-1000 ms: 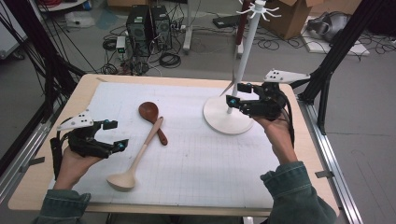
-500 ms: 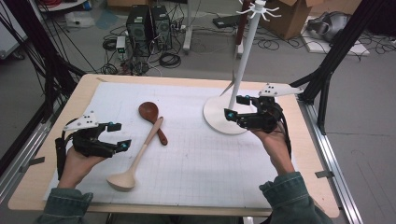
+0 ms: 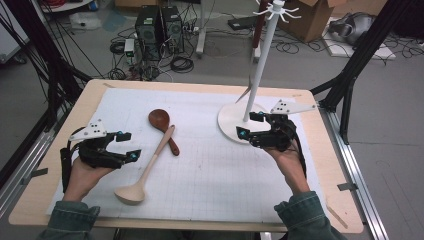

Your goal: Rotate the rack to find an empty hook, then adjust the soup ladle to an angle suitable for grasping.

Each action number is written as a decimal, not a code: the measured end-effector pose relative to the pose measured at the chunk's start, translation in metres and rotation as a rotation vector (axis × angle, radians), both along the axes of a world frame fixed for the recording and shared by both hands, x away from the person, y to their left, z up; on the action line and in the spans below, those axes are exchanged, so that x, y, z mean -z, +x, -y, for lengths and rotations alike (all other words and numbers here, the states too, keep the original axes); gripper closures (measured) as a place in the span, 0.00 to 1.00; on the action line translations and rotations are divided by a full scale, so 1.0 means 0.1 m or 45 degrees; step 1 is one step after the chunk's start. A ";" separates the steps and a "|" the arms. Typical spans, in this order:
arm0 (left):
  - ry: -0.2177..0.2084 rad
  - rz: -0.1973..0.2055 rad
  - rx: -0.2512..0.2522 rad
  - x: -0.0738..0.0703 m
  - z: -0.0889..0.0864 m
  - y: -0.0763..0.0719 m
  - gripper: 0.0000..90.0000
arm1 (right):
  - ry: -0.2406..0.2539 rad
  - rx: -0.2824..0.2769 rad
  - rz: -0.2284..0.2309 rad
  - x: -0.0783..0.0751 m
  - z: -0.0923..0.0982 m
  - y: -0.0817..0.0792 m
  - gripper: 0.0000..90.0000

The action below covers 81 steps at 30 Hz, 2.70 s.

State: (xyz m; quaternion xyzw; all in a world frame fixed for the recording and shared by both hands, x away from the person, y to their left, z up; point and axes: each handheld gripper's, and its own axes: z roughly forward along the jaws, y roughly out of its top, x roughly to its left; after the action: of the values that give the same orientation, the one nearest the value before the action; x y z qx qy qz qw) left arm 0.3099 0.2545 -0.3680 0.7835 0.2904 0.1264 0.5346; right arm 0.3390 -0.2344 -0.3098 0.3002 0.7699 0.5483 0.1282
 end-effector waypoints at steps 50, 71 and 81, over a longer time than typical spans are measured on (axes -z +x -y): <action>0.044 -0.033 0.022 0.15 0.04 0.04 0.37 | -0.069 0.051 -0.043 0.67 0.02 -0.28 0.23; 0.214 -0.125 0.012 0.36 0.07 0.33 0.91 | -0.075 0.038 -0.066 0.81 0.05 -0.38 0.23; 0.288 -0.202 0.031 0.50 0.15 0.45 0.96 | -0.079 0.031 -0.065 0.84 0.05 -0.40 0.23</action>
State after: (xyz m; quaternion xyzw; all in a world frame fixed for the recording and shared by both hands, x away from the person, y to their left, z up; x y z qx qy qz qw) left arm 0.3552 0.2391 -0.4184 0.8497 0.3063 0.0893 0.4197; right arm 0.2991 -0.2393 -0.3942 0.3191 0.7860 0.5147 0.1245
